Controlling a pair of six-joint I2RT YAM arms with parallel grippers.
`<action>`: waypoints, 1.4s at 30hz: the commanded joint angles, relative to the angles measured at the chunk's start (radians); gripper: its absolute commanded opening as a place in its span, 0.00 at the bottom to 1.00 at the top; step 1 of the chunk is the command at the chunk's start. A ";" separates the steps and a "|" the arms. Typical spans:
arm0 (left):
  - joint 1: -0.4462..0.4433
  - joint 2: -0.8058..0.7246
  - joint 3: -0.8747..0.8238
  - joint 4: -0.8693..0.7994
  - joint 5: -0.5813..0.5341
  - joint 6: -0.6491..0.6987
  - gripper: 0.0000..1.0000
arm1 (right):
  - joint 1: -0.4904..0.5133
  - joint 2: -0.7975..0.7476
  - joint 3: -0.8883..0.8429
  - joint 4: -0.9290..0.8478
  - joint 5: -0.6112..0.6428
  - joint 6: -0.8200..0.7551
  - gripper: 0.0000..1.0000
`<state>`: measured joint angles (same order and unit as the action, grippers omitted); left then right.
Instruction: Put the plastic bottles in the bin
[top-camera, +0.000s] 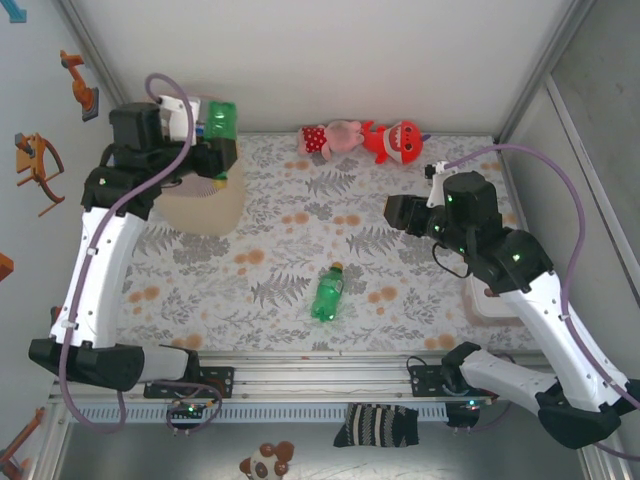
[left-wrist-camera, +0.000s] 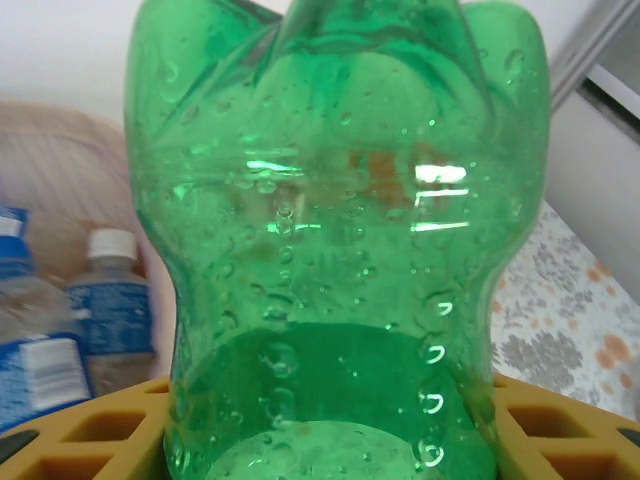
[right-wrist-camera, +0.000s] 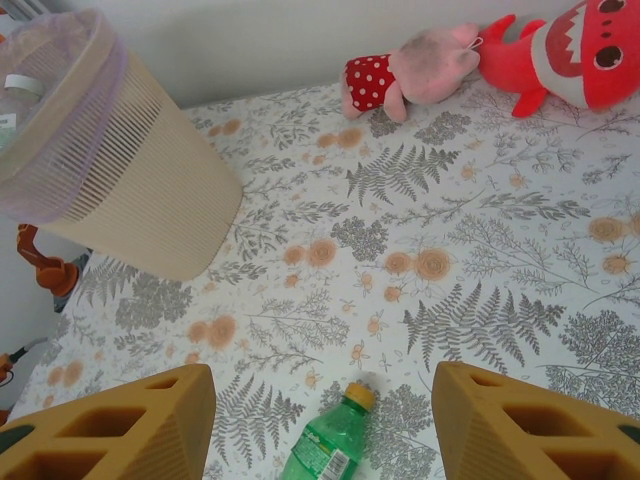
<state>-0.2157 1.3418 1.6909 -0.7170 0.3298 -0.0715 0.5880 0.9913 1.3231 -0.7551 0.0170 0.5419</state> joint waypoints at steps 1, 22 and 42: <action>0.079 0.040 0.067 -0.029 0.053 0.052 0.55 | 0.003 -0.020 0.011 -0.010 0.021 0.004 0.58; 0.360 0.282 0.135 -0.027 0.060 0.118 0.54 | 0.003 -0.057 -0.023 -0.009 -0.003 0.062 0.58; 0.360 0.396 0.048 -0.052 0.082 0.096 0.67 | 0.003 -0.075 -0.033 -0.001 0.011 0.049 0.58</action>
<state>0.1421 1.7313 1.7515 -0.7265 0.4202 0.0200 0.5880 0.9176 1.2797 -0.7712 0.0185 0.5907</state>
